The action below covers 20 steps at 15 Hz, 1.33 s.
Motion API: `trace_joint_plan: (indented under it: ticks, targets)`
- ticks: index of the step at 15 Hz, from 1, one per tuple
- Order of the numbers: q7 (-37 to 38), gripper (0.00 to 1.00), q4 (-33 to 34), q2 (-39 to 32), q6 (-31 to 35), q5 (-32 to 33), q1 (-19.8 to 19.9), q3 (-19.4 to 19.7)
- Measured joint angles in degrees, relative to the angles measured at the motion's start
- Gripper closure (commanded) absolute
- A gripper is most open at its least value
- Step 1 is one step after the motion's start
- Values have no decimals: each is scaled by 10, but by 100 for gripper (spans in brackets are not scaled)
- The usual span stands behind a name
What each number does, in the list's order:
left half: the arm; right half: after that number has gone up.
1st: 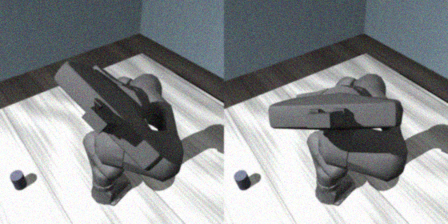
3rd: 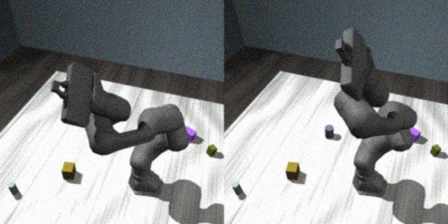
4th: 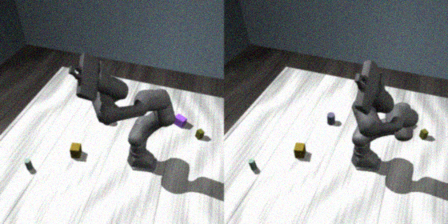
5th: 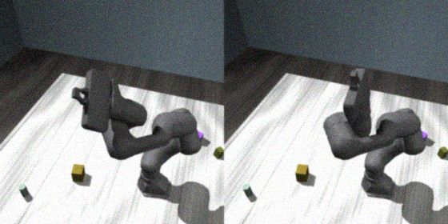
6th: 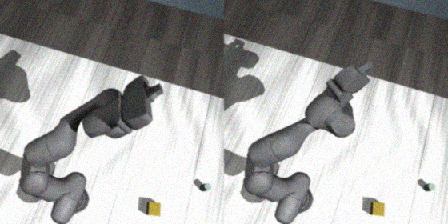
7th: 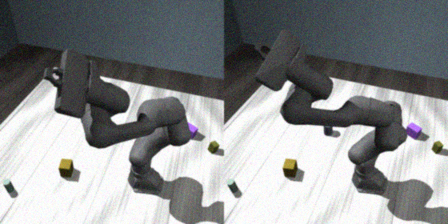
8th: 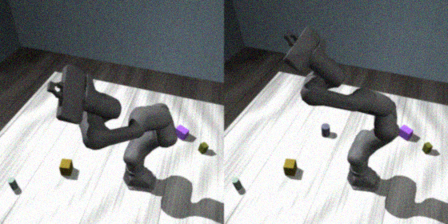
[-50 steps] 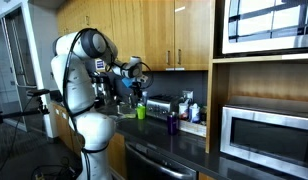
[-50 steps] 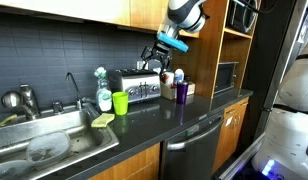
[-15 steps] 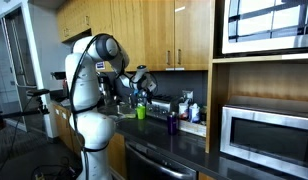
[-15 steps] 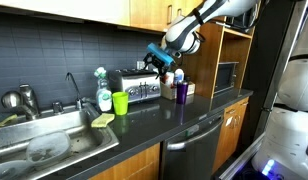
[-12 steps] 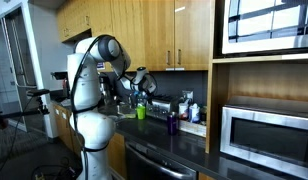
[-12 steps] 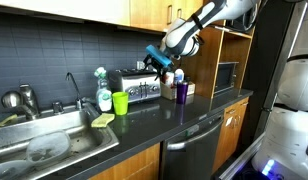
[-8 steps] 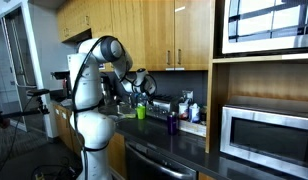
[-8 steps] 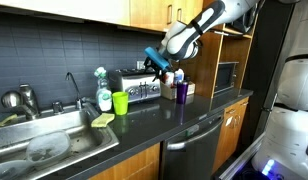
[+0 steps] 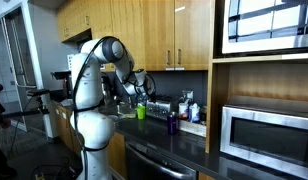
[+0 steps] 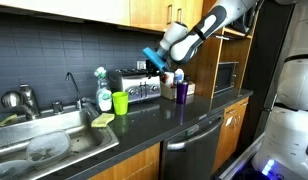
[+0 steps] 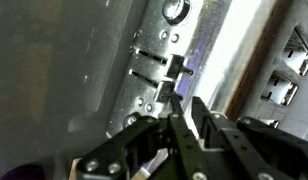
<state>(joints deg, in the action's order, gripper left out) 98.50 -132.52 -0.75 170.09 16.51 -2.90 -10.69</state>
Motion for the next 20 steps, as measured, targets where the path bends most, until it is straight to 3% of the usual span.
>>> trace_joint_plan:
  ticks: [10, 20]
  targets:
    - [144, 100, 34, -32, -2, 124, 0, 8]
    - [177, 100, 47, -65, -5, 151, 0, 18]
